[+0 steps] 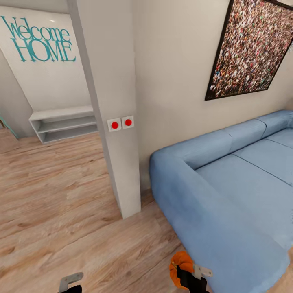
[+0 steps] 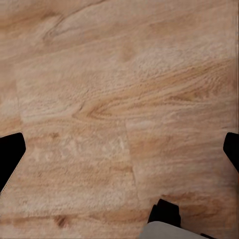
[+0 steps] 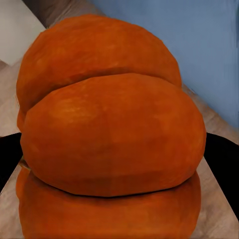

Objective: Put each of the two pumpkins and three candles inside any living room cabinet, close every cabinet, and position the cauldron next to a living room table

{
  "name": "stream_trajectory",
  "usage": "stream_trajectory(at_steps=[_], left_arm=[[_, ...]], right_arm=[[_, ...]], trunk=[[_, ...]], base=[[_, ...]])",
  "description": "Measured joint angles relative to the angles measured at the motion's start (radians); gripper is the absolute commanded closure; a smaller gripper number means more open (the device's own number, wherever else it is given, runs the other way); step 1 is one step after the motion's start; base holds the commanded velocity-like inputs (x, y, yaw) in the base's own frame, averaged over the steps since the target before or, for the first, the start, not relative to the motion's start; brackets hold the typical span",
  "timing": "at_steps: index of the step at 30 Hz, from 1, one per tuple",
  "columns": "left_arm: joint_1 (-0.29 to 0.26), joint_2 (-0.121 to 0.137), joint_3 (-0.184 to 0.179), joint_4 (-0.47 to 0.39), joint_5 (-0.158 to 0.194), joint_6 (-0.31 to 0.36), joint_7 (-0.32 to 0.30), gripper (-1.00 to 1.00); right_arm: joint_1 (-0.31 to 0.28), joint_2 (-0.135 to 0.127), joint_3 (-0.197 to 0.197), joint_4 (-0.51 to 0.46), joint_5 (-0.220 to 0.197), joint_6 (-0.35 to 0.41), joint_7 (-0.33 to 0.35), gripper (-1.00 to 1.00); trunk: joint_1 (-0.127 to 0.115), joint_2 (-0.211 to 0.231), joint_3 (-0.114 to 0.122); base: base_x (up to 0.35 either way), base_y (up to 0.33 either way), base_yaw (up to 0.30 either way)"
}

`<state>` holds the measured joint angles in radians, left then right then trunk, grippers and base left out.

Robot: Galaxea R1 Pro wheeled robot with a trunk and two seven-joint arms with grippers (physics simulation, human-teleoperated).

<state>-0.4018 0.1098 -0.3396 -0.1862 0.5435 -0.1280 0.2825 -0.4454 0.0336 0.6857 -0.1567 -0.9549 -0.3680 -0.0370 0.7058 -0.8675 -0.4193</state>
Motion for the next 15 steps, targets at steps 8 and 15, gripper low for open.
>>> stream_trajectory(at_steps=[8, 15], left_arm=[[0.0, 0.0, 0.0, 0.0, 0.0, 0.0, 0.0, -1.0], [0.0, 0.0, 0.0, 0.0, -0.001, -0.001, 0.0, -1.0]], right_arm=[[0.0, 0.0, -0.001, 0.0, 0.001, -0.001, 0.0, 1.0], [0.0, 0.0, -0.001, 0.0, 0.001, 0.0, 0.0, 1.0]], trunk=[[0.0, 0.0, 0.009], [0.0, 0.0, 0.016]], base=[[0.12, 0.011, -0.245], [0.005, 0.046, -0.245]])
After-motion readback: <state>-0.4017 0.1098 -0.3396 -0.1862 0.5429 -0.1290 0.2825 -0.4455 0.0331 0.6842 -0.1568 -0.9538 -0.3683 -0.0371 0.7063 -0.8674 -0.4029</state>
